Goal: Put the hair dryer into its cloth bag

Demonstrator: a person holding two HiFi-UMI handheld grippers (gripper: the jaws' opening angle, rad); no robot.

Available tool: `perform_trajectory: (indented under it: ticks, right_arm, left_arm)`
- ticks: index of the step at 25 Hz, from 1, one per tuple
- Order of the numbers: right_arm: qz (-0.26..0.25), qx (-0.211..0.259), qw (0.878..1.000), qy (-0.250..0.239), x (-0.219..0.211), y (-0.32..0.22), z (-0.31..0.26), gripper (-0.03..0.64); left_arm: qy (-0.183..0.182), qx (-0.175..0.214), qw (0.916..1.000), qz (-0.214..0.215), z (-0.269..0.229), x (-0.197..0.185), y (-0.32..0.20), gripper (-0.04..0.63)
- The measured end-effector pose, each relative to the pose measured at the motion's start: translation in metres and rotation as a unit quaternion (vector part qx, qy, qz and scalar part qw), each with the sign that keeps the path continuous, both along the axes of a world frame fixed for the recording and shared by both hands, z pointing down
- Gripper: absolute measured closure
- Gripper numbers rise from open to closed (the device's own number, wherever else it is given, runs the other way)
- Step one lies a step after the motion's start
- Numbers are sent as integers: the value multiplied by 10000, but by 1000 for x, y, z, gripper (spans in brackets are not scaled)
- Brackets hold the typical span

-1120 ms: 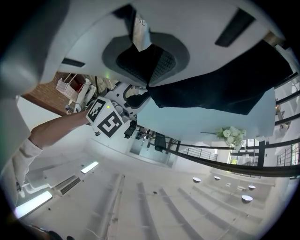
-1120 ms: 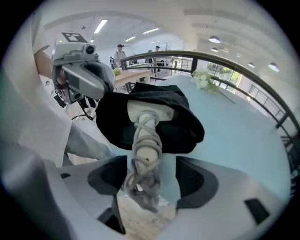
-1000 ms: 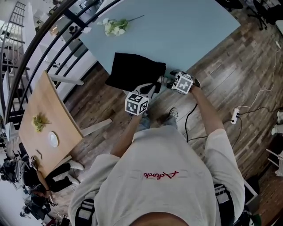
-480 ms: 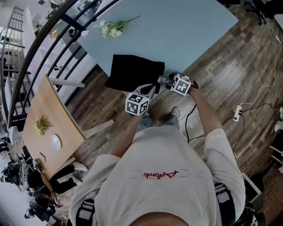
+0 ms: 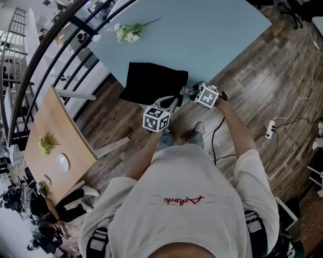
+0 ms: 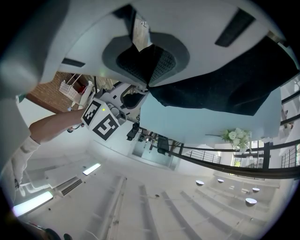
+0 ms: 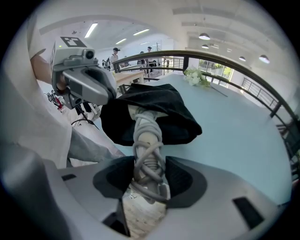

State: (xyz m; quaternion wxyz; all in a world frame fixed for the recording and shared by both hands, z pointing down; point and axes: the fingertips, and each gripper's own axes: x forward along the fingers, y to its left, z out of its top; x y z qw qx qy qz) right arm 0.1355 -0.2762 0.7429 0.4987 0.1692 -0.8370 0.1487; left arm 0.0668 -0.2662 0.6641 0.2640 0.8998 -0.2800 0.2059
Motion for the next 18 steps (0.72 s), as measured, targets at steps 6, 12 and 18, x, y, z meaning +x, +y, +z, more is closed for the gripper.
perform_trajectory:
  ticks: [6, 12, 18]
  right_arm:
    - [-4, 83, 10000, -49, -4, -1, -13, 400]
    - [31, 144, 9998, -163, -12, -2, -18, 403]
    - [28, 148, 9994, -322, -32, -6, -22, 403]
  left_arm:
    - [70, 27, 10000, -19, -2, 0, 0, 580]
    - [175, 35, 9998, -38, -8, 3, -1, 580]
    - [254, 43, 9997, 1, -12, 6, -1, 580]
